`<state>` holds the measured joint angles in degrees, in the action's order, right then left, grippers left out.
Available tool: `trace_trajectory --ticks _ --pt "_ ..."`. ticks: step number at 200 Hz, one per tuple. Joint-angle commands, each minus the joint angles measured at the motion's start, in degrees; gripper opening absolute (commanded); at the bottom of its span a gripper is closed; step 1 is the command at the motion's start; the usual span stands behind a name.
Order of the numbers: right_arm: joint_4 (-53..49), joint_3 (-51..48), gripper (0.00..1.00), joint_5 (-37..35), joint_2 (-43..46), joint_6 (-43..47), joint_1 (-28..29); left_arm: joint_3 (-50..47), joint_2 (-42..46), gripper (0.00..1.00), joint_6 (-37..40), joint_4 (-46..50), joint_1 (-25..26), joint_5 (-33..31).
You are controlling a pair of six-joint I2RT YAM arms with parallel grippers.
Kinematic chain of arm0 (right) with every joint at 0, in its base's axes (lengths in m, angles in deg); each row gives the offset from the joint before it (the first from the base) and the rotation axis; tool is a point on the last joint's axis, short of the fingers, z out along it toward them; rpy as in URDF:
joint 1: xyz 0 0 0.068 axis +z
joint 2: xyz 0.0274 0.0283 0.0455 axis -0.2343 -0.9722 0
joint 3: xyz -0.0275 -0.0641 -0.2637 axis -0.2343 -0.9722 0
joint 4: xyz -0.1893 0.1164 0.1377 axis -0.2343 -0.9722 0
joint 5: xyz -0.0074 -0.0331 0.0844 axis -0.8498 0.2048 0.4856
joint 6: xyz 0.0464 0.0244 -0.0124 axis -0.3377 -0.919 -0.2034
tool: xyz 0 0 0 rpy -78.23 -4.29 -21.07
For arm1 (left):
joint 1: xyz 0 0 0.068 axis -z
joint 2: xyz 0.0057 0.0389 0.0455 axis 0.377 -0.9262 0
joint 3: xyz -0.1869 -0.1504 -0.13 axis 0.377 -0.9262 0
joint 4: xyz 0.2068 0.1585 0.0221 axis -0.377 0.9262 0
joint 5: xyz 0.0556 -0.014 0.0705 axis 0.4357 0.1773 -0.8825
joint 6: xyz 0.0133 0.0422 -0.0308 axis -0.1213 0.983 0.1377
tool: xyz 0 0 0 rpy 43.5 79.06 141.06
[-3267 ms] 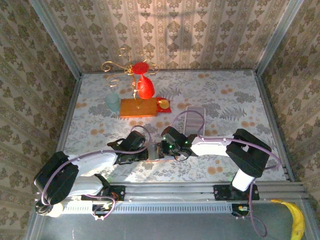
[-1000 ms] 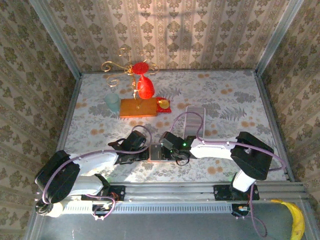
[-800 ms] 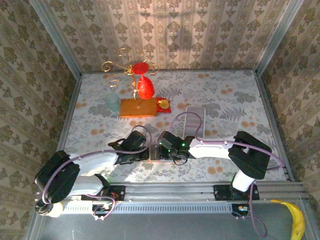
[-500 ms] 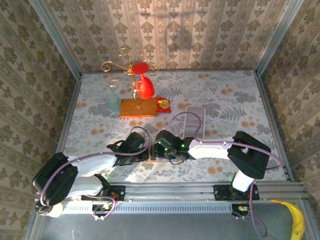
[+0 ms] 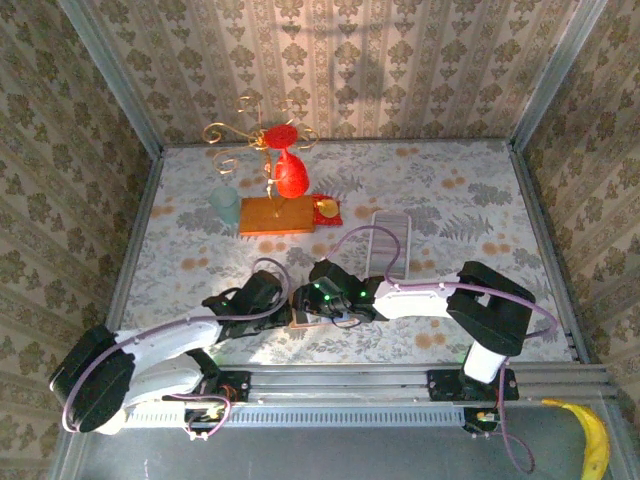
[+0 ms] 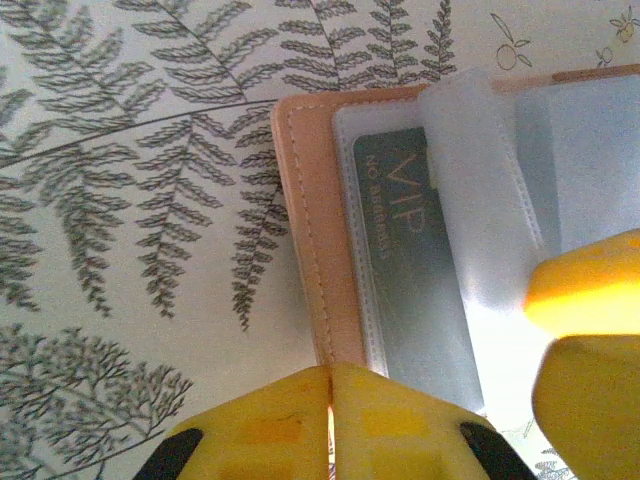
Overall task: Put the credit cards into the card holder
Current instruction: Flip over the card slot in the card holder.
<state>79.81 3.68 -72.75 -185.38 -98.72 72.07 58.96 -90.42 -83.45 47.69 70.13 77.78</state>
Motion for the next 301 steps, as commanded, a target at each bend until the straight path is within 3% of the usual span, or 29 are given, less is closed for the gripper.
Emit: trace_trajectory --ticks 1,90,161,200,225,249,283,301 --pt "1.50 0.34 0.48 0.87 -1.25 -0.79 0.36 -0.74 2.54 0.12 -1.25 4.73 0.30 -3.27" --pt "4.32 2.62 0.48 1.65 -3.04 -1.58 1.55 1.44 20.36 0.12 -4.55 24.41 0.06 -19.53" --pt "10.63 8.99 0.48 4.42 -6.08 -0.22 3.50 6.08 32.19 0.15 -6.59 34.72 -0.28 -27.28" --pt "12.85 8.89 0.49 4.91 -3.41 2.34 3.36 8.09 36.08 0.18 -6.23 38.20 -0.36 -30.29" --pt "3.55 7.85 0.49 2.42 4.21 14.19 1.15 7.70 35.78 0.22 -4.58 35.46 -0.43 -27.82" --pt "-3.90 3.44 0.52 0.28 15.60 32.70 -3.74 6.40 32.89 0.30 -3.17 29.59 -0.44 -23.14" --pt "-18.14 -0.92 0.56 -0.97 30.70 75.63 -7.35 5.38 25.62 0.43 -0.84 20.15 -0.53 -15.66" --pt "-28.22 -2.09 0.57 0.07 35.47 93.60 -10.38 5.28 21.41 0.49 0.40 16.10 -0.56 -11.92"
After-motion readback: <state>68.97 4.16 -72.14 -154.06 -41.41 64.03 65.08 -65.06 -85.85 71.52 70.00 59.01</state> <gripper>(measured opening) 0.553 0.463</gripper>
